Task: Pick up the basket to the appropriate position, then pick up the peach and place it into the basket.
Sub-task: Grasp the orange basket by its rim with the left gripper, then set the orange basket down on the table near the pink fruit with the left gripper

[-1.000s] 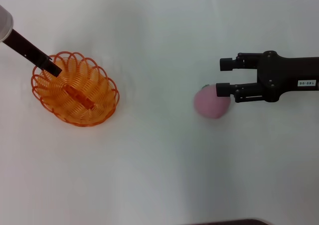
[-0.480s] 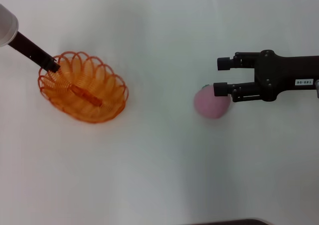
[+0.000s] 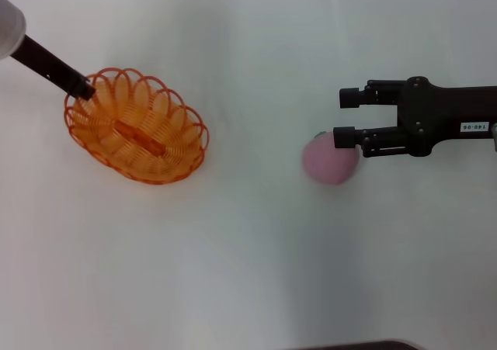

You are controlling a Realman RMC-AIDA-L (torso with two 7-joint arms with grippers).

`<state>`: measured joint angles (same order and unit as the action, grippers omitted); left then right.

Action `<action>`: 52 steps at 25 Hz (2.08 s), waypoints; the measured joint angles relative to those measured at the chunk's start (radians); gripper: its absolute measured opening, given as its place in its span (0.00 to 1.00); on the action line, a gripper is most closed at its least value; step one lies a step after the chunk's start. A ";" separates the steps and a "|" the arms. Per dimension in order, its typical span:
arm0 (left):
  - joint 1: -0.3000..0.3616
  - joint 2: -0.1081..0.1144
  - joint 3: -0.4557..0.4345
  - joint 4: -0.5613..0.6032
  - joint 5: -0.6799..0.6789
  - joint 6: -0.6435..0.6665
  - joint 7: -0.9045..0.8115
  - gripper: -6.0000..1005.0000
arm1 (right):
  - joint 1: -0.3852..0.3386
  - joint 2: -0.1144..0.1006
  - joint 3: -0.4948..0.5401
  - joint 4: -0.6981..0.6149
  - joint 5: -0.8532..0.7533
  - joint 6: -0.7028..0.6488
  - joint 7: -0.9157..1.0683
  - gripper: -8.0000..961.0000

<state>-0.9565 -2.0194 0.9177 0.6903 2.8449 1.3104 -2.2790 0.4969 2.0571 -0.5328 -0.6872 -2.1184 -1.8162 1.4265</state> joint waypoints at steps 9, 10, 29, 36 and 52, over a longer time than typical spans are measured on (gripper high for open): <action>0.061 -0.054 -0.090 0.324 0.000 0.215 -0.002 0.07 | 0.005 0.001 0.000 0.000 0.000 0.001 0.000 0.82; 0.068 -0.064 -0.103 0.376 -0.001 0.243 -0.004 0.07 | 0.005 0.002 0.000 0.000 0.000 0.001 0.000 0.82; 0.194 -0.099 -0.300 0.575 -0.183 0.400 -0.284 0.06 | 0.008 0.006 0.001 0.000 0.000 0.003 -0.002 0.82; 0.348 -0.146 -0.328 0.530 -0.346 0.285 -0.310 0.06 | 0.002 0.006 0.004 0.000 0.008 0.003 -0.007 0.82; 0.457 -0.147 -0.264 0.353 -0.487 0.174 -0.310 0.07 | -0.008 0.002 0.013 0.000 0.025 0.001 -0.013 0.81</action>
<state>-0.4992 -2.1666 0.6538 1.0435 2.3579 1.4847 -2.5891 0.4889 2.0596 -0.5199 -0.6873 -2.0937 -1.8150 1.4136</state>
